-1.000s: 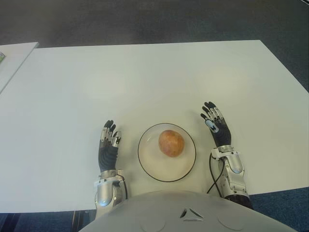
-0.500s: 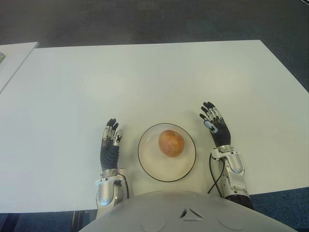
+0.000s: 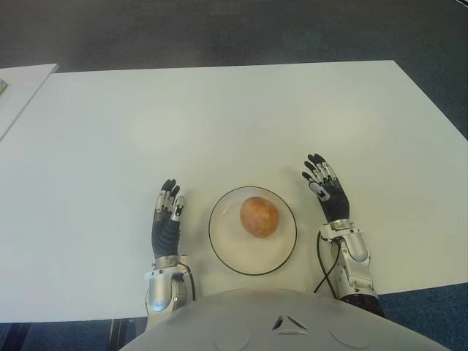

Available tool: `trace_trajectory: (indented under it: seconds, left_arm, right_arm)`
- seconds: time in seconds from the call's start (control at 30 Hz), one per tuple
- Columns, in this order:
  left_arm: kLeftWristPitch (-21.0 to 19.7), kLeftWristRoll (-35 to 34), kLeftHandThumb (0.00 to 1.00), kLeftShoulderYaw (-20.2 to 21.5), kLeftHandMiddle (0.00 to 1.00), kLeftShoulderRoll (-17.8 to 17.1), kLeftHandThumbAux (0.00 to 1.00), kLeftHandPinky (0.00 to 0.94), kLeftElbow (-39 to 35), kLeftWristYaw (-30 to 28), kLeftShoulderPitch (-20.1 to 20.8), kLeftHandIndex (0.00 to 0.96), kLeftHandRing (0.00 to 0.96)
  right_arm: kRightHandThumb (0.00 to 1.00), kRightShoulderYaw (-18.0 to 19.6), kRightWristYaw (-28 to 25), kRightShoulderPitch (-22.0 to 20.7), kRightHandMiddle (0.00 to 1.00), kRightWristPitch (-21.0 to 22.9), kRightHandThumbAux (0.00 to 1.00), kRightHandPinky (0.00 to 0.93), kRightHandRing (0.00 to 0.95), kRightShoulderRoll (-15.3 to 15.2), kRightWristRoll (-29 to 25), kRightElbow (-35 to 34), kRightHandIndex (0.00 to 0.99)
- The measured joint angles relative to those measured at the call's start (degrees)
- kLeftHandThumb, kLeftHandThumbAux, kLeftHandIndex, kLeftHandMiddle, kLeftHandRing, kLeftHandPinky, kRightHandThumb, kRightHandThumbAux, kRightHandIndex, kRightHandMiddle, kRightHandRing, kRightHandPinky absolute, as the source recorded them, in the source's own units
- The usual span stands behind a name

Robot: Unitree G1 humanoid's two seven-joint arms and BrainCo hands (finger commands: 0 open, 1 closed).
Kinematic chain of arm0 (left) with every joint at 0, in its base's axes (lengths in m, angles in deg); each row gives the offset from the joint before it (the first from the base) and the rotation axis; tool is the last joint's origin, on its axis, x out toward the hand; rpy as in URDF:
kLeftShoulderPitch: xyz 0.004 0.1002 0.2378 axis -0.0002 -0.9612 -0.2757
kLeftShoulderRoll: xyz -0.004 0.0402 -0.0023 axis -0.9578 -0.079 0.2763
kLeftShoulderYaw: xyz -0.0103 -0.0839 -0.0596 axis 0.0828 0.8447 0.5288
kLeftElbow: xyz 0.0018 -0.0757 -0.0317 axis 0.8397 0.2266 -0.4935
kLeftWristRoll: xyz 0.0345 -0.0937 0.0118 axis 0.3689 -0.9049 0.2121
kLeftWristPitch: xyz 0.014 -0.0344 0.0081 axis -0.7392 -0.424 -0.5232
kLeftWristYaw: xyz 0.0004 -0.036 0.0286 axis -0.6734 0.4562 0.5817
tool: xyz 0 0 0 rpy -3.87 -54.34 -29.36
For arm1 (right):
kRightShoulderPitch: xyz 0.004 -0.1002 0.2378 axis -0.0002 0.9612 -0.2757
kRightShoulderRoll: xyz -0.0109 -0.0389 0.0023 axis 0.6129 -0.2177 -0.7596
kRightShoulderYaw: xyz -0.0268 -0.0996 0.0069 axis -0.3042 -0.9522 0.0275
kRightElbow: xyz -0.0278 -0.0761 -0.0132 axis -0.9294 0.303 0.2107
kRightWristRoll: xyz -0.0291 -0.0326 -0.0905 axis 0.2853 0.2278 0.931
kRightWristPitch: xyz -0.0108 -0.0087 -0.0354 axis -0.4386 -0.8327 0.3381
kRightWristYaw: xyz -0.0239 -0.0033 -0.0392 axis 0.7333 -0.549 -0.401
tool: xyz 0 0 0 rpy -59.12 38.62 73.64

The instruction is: Put the apples into the plate.

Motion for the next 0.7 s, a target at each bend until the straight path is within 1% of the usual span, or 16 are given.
trace_trajectory:
  seconds: [0.3,0.7]
  left_arm:
    - [0.1,0.2,0.202,-0.1,0.0,0.0,0.493,0.0,0.1,0.0,0.3,0.071,0.0]
    - [-0.7,1.7,0.171,-0.1,0.0,-0.1,0.501,0.0,1.0,0.0,0.5,0.014,0.0]
  right_arm:
    - [0.207,0.0,0.2,-0.2,0.096,0.4,0.581,0.102,0.066,-0.1,0.0,0.0,0.067]
    - [0.21,0.2,0.3,-0.6,0.084,1.1,0.59,0.08,0.054,-0.1,0.0,0.0,0.056]
